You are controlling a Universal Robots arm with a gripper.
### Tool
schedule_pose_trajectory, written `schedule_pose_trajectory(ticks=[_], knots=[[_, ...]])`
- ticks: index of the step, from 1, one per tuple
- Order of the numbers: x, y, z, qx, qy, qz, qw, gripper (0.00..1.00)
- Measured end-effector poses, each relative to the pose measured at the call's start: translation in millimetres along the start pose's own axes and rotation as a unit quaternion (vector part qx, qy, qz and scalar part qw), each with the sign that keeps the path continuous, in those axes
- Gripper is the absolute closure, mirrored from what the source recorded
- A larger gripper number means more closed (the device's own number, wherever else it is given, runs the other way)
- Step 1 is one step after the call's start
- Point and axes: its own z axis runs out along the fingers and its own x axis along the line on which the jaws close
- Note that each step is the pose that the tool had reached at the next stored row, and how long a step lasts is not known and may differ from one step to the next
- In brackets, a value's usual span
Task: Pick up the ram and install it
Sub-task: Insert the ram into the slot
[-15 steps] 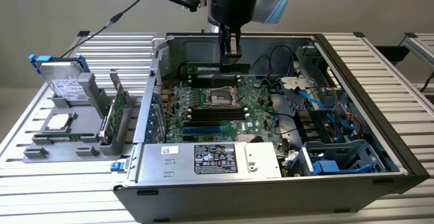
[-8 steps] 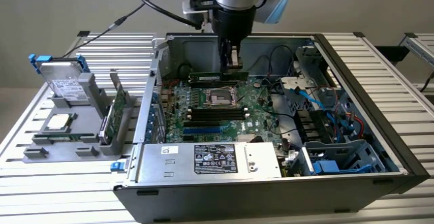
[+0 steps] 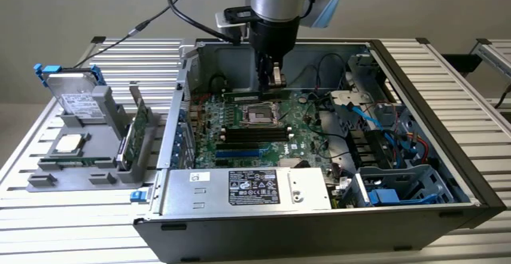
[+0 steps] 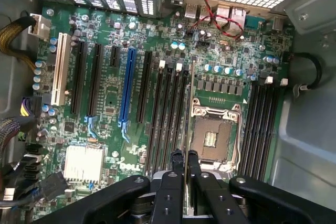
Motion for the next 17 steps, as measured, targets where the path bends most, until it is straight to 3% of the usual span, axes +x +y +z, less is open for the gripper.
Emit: schedule_pose_trajectory(ticks=[4, 8, 17], knots=[[0.4, 0.4, 6.6, -0.0015, 0.0000, -0.003, 1.0000, 0.86], [0.6, 0.5, 11.7, -0.0033, 0.0023, -0.001, 1.0000, 0.86], [1.9, 0.4, 24.0, -0.0042, 0.0021, 0.032, 0.9995, 0.86]])
